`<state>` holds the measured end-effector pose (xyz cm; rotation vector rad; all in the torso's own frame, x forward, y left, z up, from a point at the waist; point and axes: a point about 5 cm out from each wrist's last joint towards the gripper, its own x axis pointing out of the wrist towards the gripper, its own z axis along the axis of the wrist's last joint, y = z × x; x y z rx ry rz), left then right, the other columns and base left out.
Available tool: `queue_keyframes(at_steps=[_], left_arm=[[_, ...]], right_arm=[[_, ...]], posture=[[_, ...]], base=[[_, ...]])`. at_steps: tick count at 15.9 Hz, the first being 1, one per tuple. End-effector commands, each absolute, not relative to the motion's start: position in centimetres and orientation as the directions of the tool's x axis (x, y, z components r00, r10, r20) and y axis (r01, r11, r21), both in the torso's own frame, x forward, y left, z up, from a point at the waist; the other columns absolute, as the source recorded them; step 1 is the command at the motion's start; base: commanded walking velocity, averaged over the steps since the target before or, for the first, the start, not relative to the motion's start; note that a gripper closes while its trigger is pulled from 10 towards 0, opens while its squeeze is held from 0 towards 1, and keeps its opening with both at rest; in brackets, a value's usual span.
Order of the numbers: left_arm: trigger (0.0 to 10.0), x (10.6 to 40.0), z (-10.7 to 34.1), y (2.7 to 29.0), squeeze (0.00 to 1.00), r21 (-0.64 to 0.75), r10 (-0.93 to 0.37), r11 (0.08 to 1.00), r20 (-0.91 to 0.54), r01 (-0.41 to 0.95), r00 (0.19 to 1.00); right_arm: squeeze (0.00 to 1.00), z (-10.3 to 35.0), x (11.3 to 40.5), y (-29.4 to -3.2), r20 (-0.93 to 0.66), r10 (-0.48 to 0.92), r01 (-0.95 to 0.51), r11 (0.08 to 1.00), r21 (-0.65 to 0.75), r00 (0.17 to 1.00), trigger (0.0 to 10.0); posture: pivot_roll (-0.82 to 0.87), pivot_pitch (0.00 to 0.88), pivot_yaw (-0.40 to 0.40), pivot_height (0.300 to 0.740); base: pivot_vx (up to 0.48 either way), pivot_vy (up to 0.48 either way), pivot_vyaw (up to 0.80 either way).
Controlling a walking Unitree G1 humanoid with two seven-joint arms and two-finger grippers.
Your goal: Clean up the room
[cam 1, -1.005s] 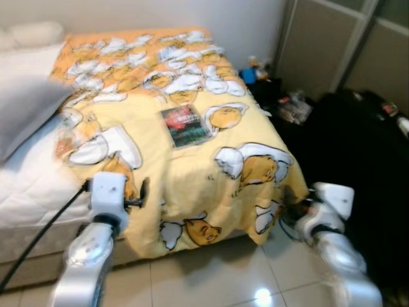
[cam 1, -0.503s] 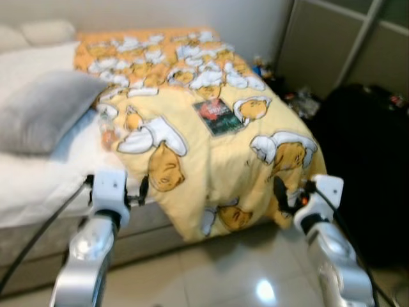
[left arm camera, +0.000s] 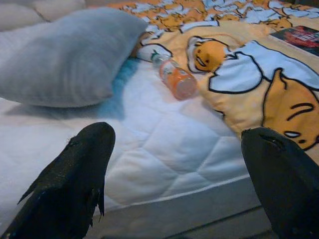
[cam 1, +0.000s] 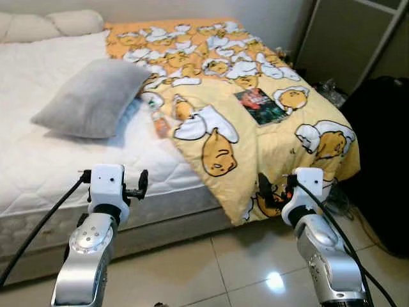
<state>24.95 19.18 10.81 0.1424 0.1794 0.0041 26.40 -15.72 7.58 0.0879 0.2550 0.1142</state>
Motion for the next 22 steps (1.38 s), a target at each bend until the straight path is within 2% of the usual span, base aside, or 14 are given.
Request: queue_keyframes(at_steps=[1, 7, 16, 22], left_arm=[[10.0, 25.3, 11.1, 19.0, 0.0, 0.163, 0.009, 0.987, -0.161, 0.018, 0.987], [10.0, 25.8, 11.5, 19.3, 0.0, 0.146, 0.013, 0.989, -0.145, 0.008, 0.989], [10.0, 26.0, 11.4, 19.0, 0.0, 0.151, -0.009, 0.988, -0.151, 0.032, 0.989], [10.0, 26.2, 11.4, 18.9, 0.0, 0.151, -0.011, 0.988, -0.143, 0.033, 0.99]], right_arm=[[0.0, 8.2, 26.7, -15.9, -0.219, 0.131, -0.121, 0.991, 0.057, 0.967, 10.0], [0.0, 8.9, 27.4, -15.1, -0.199, 0.148, -0.136, 0.988, 0.076, 0.969, 10.0], [0.0, 9.3, 27.9, -15.1, -0.203, 0.164, -0.146, 0.984, 0.101, 0.965, 10.0], [0.0, 9.9, 28.5, -15.2, -0.182, 0.169, -0.174, 0.985, -0.009, 0.969, 10.0]], posture=[[-0.12, 0.0, 0.007, 0.74], [-0.11, 0.0, 0.01, 0.74], [-0.11, 0.0, 0.011, 0.74], [-0.11, 0.0, 0.01, 0.74]], base=[[0.0, 0.0, 0.0], [0.354, 0.0, 0.7], [0.382, 0.0, 0.0], [0.38, 0.0, 0.0]])
